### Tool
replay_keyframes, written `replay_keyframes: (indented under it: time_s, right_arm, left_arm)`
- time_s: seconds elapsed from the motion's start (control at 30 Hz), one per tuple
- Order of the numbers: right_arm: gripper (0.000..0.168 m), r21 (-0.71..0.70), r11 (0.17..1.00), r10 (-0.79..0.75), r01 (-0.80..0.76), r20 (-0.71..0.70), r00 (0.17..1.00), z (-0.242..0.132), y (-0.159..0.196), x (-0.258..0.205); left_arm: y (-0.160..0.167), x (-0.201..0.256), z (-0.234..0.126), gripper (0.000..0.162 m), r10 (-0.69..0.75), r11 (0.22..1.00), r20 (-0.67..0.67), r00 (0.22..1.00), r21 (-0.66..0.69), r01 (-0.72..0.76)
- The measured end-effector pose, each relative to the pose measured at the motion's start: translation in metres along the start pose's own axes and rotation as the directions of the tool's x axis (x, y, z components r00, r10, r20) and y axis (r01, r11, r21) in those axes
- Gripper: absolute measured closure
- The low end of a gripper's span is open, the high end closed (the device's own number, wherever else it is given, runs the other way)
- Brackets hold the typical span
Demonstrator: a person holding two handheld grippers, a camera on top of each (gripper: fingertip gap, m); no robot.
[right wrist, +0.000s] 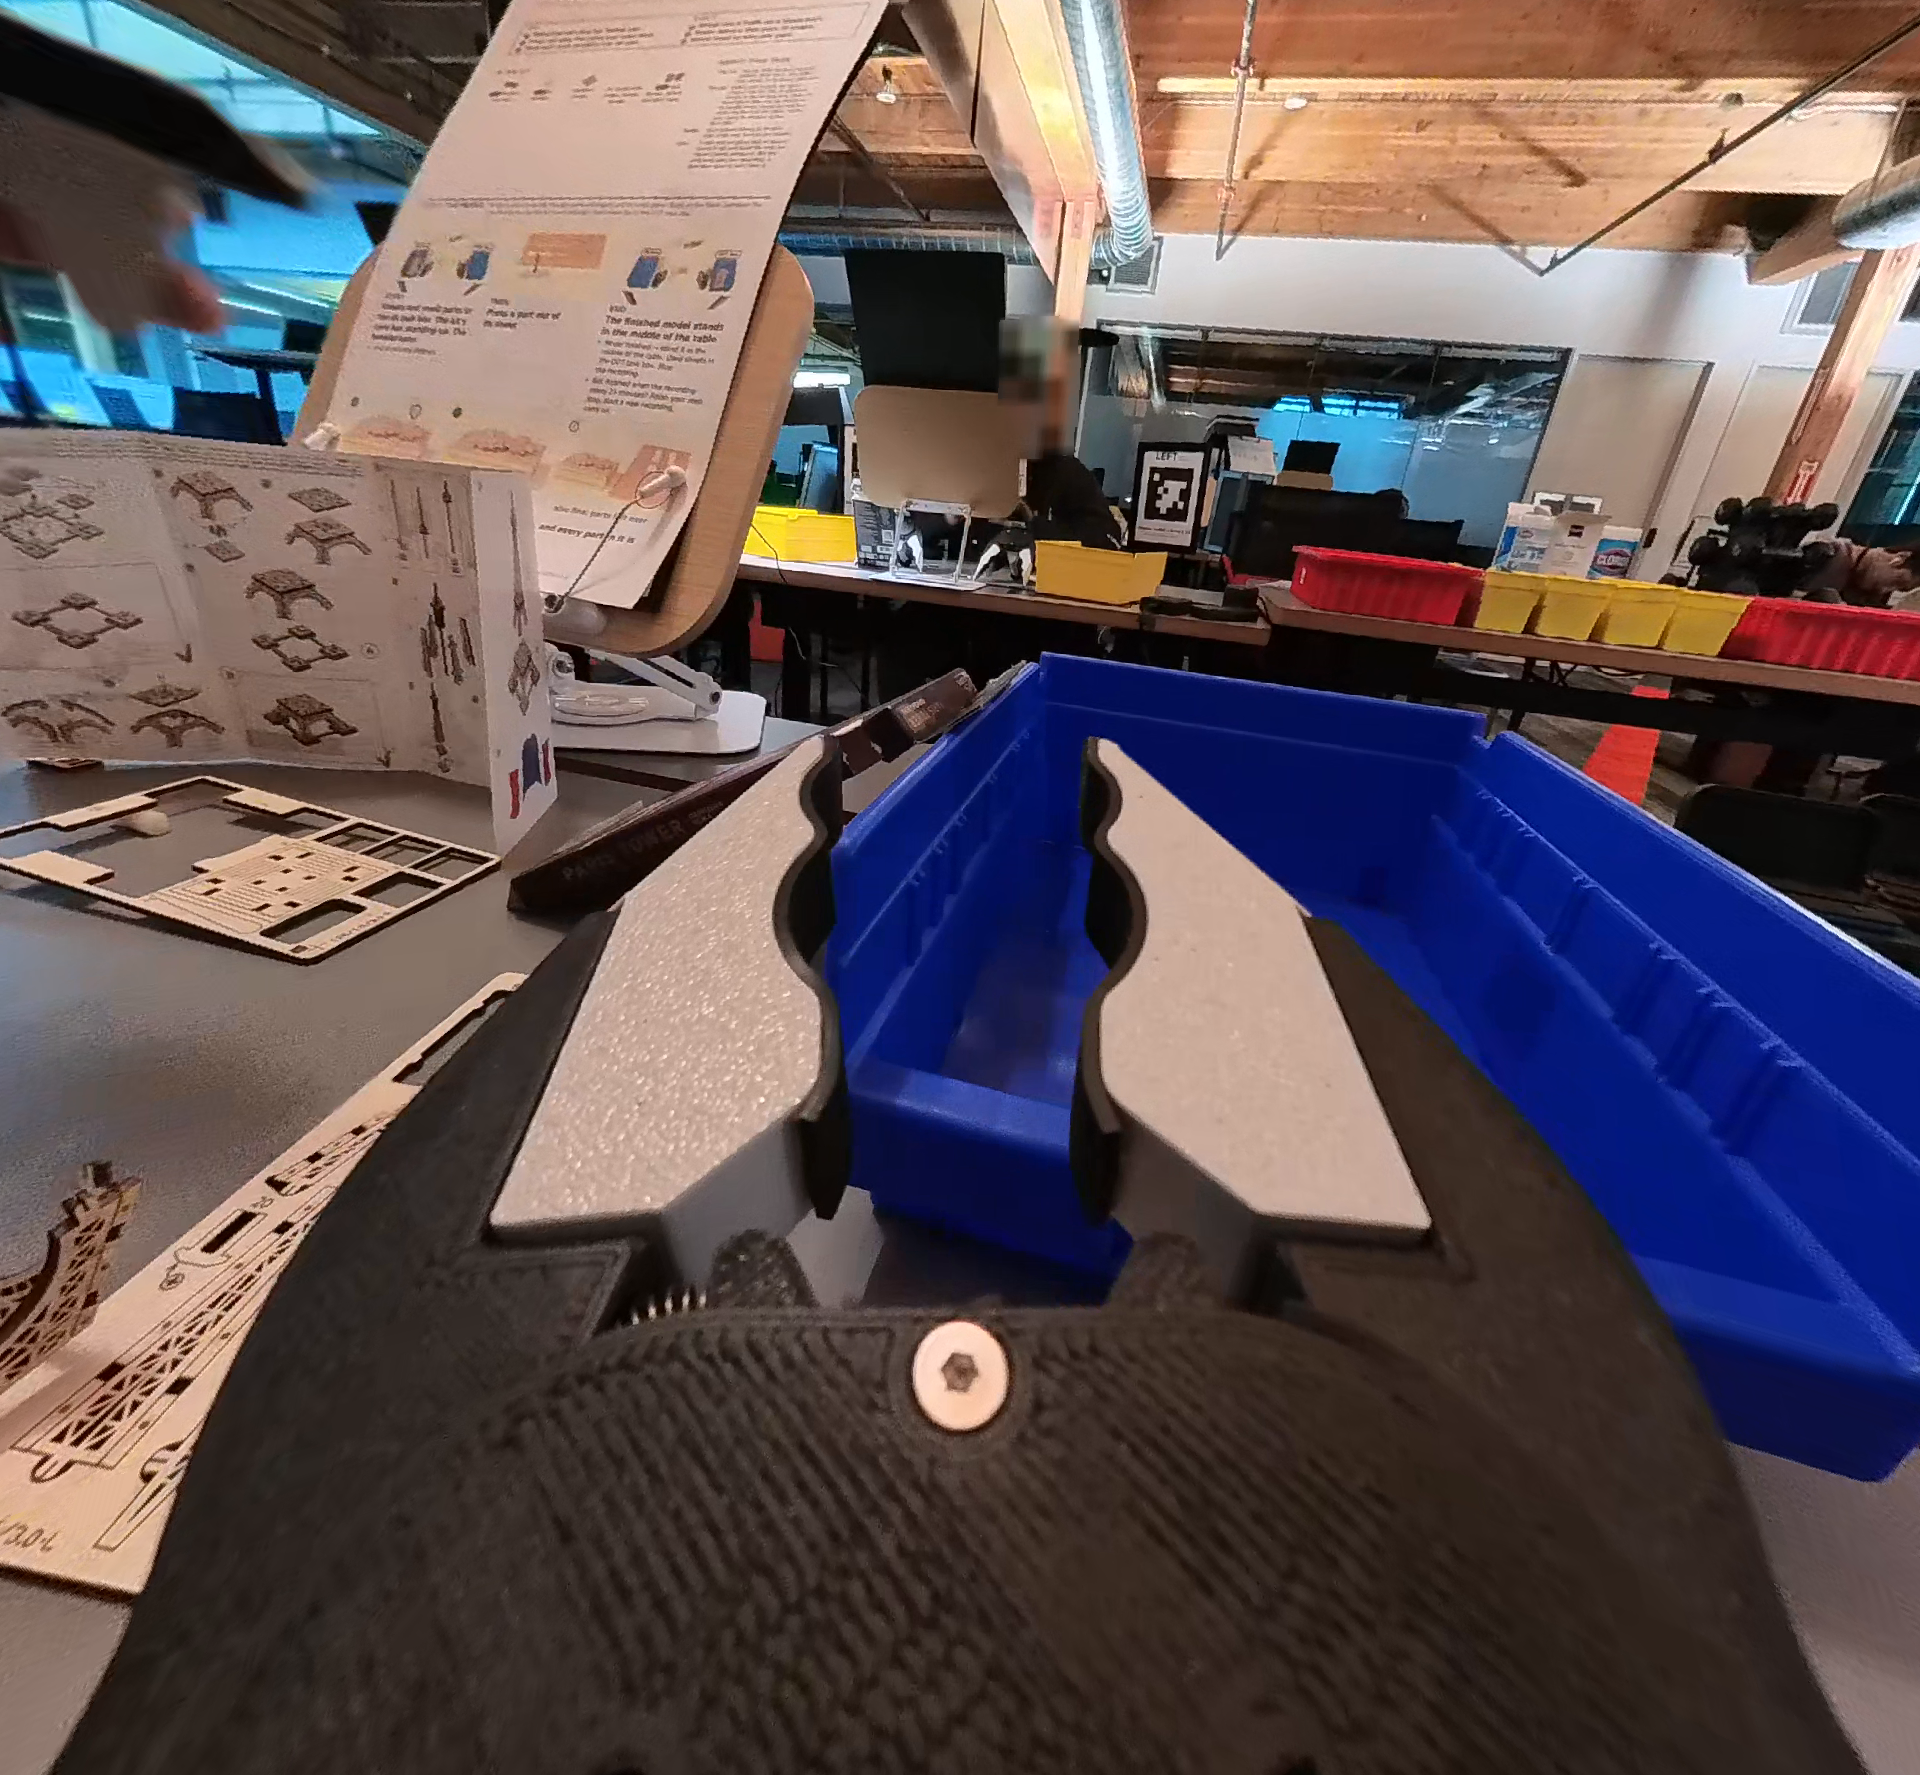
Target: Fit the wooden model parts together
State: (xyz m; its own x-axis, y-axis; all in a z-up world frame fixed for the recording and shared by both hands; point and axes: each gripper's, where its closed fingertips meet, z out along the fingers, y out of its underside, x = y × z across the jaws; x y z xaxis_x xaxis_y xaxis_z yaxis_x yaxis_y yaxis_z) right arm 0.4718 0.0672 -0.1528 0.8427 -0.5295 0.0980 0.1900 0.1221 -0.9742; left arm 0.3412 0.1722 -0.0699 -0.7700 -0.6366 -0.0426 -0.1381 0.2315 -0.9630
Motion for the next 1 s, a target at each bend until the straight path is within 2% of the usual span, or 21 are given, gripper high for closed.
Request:
replay_keyframes:
  time_s: [0.13, 0.27, 0.33, 0.4, 0.5, 0.57, 0.6, 0.63, 0.67, 0.77, 0.8, 0.87, 0.9, 0.93, 0.97, 1.0]
  right_arm:
    - [0.125, -0.012, 1.000, -0.011, 0.010, -0.014, 1.000, 0.000, 0.001, 0.003]
    - [0.125, 0.002, 1.000, 0.008, -0.008, -0.040, 0.999, -0.002, -0.004, 0.008]
    - [0.126, 0.007, 1.000, 0.000, 0.001, -0.064, 0.998, -0.006, -0.007, 0.011]
    - [0.126, 0.037, 0.999, 0.003, 0.000, -0.095, 0.996, -0.012, -0.015, 0.011]
    - [0.127, 0.090, 0.995, 0.051, -0.044, -0.076, 0.996, -0.024, -0.029, -0.010]
    - [0.125, 0.084, 0.996, 0.018, -0.018, -0.001, 1.000, -0.027, -0.037, -0.042]
    - [0.128, 0.080, 0.997, -0.016, 0.013, 0.037, 0.999, -0.027, -0.043, -0.062]
    - [0.128, 0.075, 0.996, -0.049, 0.042, 0.091, 0.995, -0.027, -0.047, -0.086]
    - [0.128, 0.058, 0.996, -0.081, 0.072, 0.165, 0.983, -0.027, -0.049, -0.116]
    - [0.122, 0.007, 0.987, -0.156, 0.160, 0.273, 0.949, -0.030, -0.039, -0.185]
    - [0.124, 0.028, 0.989, -0.149, 0.148, 0.290, 0.945, -0.034, -0.038, -0.204]
    - [0.131, 0.071, 0.990, -0.137, 0.120, 0.335, 0.932, -0.044, -0.032, -0.236]
    - [0.133, 0.076, 0.986, -0.164, 0.146, 0.357, 0.919, -0.048, -0.028, -0.248]
    - [0.133, 0.077, 0.980, -0.201, 0.186, 0.367, 0.908, -0.050, -0.028, -0.255]
    - [0.132, 0.077, 0.977, -0.211, 0.196, 0.378, 0.902, -0.050, -0.029, -0.260]
    - [0.131, 0.081, 0.980, -0.197, 0.179, 0.404, 0.894, -0.051, -0.029, -0.265]
  left_arm:
    - [0.037, 0.035, -0.087, 0.087, 0.051, 0.998, 0.150, 0.987, -0.054, -0.044]
    - [0.064, 0.079, -0.166, 0.098, 0.085, 0.996, 0.244, 0.966, -0.008, -0.086]
    - [0.091, 0.077, -0.206, 0.099, 0.081, 0.997, 0.359, 0.930, -0.040, -0.072]
    - [0.117, 0.053, -0.253, 0.097, -0.010, 1.000, 0.570, 0.822, -0.009, 0.018]
    - [0.153, 0.023, -0.327, 0.102, -0.237, 0.971, 0.807, 0.540, 0.204, 0.121]
    - [0.184, 0.017, -0.363, 0.105, -0.360, 0.933, 0.858, 0.367, 0.332, 0.138]
    - [0.197, 0.017, -0.372, 0.108, -0.381, 0.925, 0.868, 0.319, 0.357, 0.133]
    - [0.209, 0.019, -0.372, 0.111, -0.365, 0.931, 0.877, 0.313, 0.341, 0.129]
    - [0.218, 0.023, -0.363, 0.115, -0.315, 0.949, 0.883, 0.349, 0.287, 0.130]
    - [0.223, 0.046, -0.312, 0.113, -0.110, 0.991, 0.807, 0.580, 0.048, 0.121]
    - [0.230, 0.054, -0.298, 0.114, -0.014, 0.992, 0.774, 0.633, -0.069, 0.106]
    - [0.256, 0.072, -0.274, 0.113, 0.178, 0.941, 0.655, 0.735, -0.332, 0.068]
    - [0.268, 0.078, -0.266, 0.113, 0.242, 0.902, 0.599, 0.763, -0.428, 0.050]
    - [0.276, 0.083, -0.260, 0.119, 0.279, 0.872, 0.558, 0.782, -0.489, 0.037]
    - [0.277, 0.087, -0.254, 0.124, 0.282, 0.863, 0.529, 0.800, -0.505, 0.030]
    - [0.275, 0.093, -0.247, 0.116, 0.259, 0.870, 0.505, 0.823, -0.492, 0.028]
